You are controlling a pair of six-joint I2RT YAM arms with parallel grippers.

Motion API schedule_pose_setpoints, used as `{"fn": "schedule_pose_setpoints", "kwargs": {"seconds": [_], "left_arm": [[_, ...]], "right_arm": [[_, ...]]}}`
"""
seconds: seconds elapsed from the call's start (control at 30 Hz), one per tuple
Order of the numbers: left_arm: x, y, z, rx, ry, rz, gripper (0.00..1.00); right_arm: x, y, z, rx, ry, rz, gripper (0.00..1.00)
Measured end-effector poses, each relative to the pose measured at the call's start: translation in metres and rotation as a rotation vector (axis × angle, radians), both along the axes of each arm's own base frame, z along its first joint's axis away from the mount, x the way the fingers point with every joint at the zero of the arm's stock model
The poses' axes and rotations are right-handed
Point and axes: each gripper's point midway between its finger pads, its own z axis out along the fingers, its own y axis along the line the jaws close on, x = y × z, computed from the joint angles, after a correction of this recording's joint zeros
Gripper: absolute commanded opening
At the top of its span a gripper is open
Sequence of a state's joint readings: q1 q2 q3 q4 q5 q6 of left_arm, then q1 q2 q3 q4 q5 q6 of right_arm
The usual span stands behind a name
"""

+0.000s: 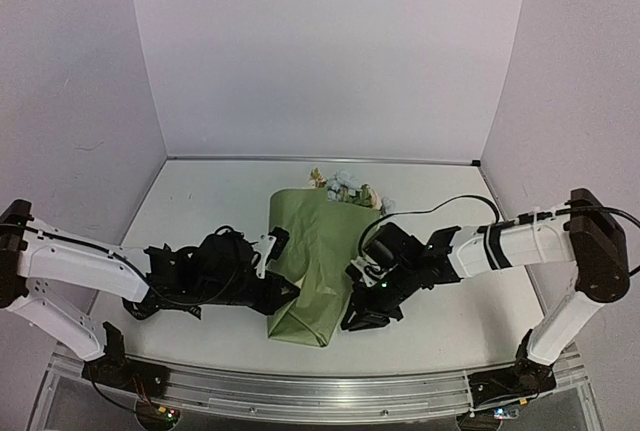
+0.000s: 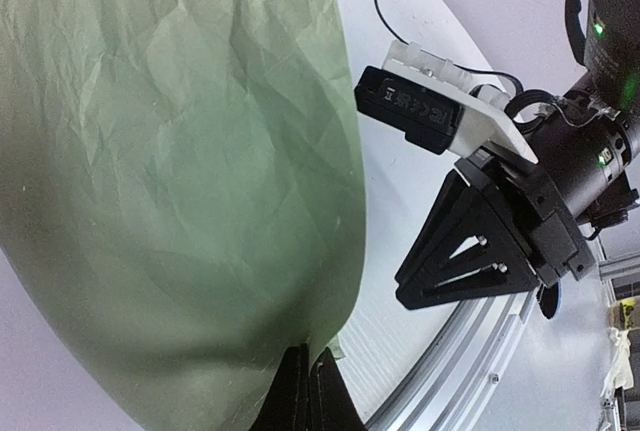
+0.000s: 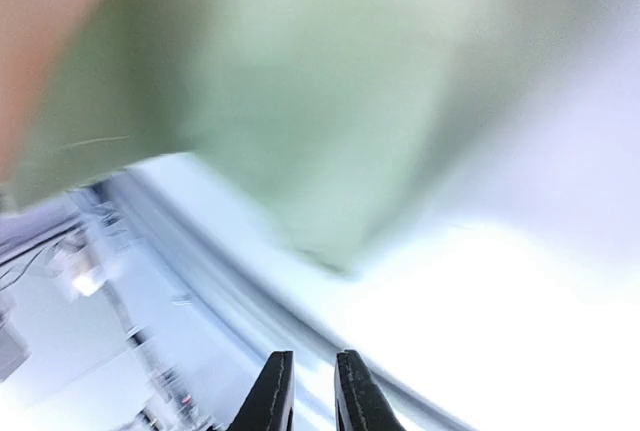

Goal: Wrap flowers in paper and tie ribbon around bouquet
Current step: Fold the 2/3-folded wrapping paper at the center of the board.

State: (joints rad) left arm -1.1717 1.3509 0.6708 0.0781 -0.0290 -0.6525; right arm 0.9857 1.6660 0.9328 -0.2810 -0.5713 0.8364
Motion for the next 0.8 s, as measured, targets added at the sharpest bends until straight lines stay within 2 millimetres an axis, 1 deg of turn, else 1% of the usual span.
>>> {"fn": "schedule_pose_setpoints", "kwargs": {"seconds": [0.07,0.13,0.2,0.3,0.4,0.43,0.5,0.63,0.8], "left_arm": [[-0.001,-0.011,-0.005,0.016,0.007,-0.039,0.00],[-0.002,-0.021,-0.010,0.030,0.015,-0.073,0.00],[-0.003,-0.032,-0.015,0.045,0.023,-0.104,0.00],[-0.002,-0.047,-0.022,0.065,0.032,-0.141,0.00],[-0.001,-0.060,-0.034,0.094,0.049,-0.167,0.00],[-0.001,-0.063,-0.038,0.104,0.055,-0.174,0.00],[-0.001,-0.067,-0.048,0.123,0.071,-0.186,0.00],[-0.004,-0.066,-0.069,0.168,0.104,-0.196,0.00],[-0.006,-0.066,-0.072,0.172,0.118,-0.202,0.00]], "right_arm": [[0.003,-0.024,-0.014,-0.070,-0.019,-0.043,0.16],[0.006,-0.041,-0.026,-0.126,-0.035,-0.075,0.16],[0.010,-0.053,-0.035,-0.165,-0.045,-0.098,0.15],[0.018,-0.062,-0.039,-0.193,-0.058,-0.131,0.15],[0.027,-0.066,-0.038,-0.197,-0.072,-0.162,0.17],[0.030,-0.067,-0.036,-0.194,-0.079,-0.170,0.19],[0.035,-0.068,-0.031,-0.186,-0.094,-0.189,0.25],[0.043,-0.070,-0.018,-0.164,-0.131,-0.222,0.39],[0.055,-0.071,-0.002,-0.143,-0.181,-0.261,0.53]]}}
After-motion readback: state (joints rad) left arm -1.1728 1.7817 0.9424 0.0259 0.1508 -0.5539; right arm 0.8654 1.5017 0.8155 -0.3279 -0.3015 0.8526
